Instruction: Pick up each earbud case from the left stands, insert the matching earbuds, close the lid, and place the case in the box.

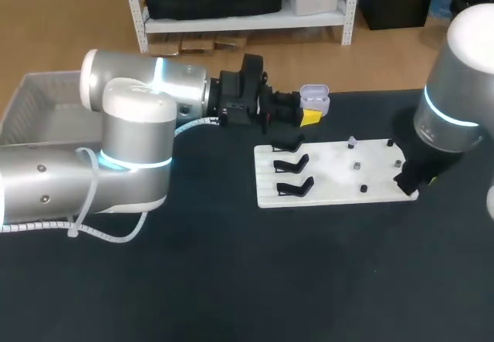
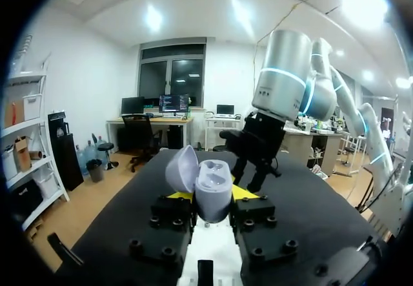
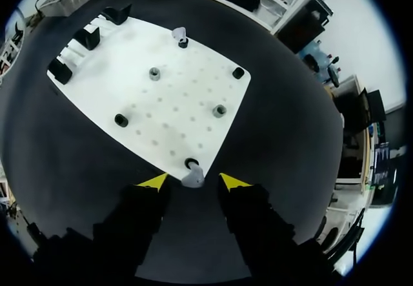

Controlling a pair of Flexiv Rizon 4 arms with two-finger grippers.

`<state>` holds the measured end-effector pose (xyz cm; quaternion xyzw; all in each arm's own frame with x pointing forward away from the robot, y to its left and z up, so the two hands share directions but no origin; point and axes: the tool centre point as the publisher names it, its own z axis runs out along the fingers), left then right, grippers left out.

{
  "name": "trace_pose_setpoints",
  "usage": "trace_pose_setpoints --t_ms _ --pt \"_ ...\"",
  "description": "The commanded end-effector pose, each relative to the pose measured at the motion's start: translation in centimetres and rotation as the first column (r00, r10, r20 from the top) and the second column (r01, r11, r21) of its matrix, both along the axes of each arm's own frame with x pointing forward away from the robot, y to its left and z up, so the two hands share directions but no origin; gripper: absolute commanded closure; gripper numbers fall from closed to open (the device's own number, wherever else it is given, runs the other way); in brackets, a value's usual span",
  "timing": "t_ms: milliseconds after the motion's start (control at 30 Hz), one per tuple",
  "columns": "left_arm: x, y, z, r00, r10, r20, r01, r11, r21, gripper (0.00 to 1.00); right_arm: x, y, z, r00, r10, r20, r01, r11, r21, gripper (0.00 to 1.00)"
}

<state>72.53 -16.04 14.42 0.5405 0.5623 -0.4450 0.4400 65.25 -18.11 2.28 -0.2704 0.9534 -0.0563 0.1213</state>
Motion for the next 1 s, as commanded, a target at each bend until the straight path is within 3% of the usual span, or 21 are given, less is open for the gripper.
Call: trace_pose_setpoints --t_ms 33,100,267,300,567,733,1000 --pt "0.0 0.0 -0.2 1.0 0.0 0.004 0.0 1.0 -0.007 1.0 0.3 0.2 -0.4 1.0 -0.002 -0.001 0.002 1.0 0.0 0.55" --pt "0.0 0.0 -0.2 1.0 0.0 0.004 0.0 1.0 -0.007 1.0 0.4 0.3 -0.5 1.0 -0.003 -0.002 0.003 1.0 -0.001 0.58" --pt "0.0 0.0 -0.2 1.0 0.0 0.004 0.0 1.0 -0.007 1.0 0.4 0.4 -0.4 1.0 -0.001 -0.001 0.001 1.0 -0.003 0.9" --pt "0.0 0.0 -0.2 1.0 0.0 0.004 0.0 1.0 -0.007 1.0 0.4 0.4 -0.4 1.0 -0.002 -0.001 0.002 1.0 -0.004 1.0" --pt "0.0 0.0 -0.2 1.0 0.0 0.004 0.0 1.0 -0.007 1.0 0.2 0.8 1.1 1.0 -0.016 -0.006 0.016 1.0 -0.024 1.0" --pt "0.0 0.0 -0.2 1.0 0.0 0.004 0.0 1.0 -0.007 1.0 -0.8 1.6 5.8 0.993 -0.115 -0.008 0.115 0.993 0.006 1.0" --pt "0.0 0.0 -0.2 1.0 0.0 0.004 0.0 1.0 -0.007 1.0 -1.5 5.5 12.7 0.98 -0.191 -0.051 0.194 0.98 0.054 1.0"
